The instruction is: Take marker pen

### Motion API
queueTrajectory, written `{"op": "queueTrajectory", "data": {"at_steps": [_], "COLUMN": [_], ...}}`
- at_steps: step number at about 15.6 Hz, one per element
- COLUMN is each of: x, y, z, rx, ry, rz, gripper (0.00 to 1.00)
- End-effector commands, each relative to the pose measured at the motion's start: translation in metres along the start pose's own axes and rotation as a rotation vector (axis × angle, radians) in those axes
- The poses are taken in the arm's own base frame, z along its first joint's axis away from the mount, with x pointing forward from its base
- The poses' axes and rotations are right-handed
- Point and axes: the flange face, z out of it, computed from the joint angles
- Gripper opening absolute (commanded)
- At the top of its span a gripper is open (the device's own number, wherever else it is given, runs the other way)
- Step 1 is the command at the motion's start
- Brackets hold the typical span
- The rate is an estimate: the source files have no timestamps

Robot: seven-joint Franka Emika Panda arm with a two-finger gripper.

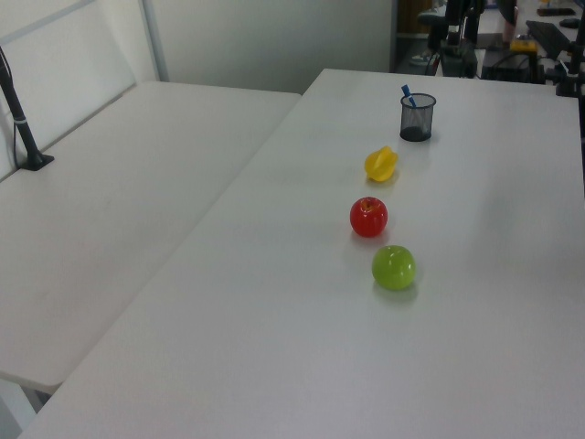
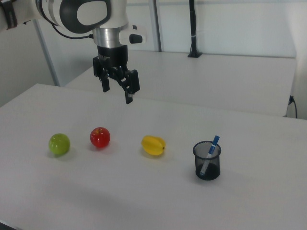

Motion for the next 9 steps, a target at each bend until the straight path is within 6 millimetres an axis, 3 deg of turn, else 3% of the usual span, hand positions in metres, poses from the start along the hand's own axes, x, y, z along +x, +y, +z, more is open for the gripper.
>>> {"op": "queueTrajectory", "data": {"at_steps": [1, 9], "x": [-0.0079, 0.0006], "y": [0.0029, 0.0054], "z": [-0.0060, -0.0014], "rx": [0.027, 0.011], "ry": [-0.005, 0.023], "rz": [-0.017, -0.016], "gripper": [1.00, 1.00]}}
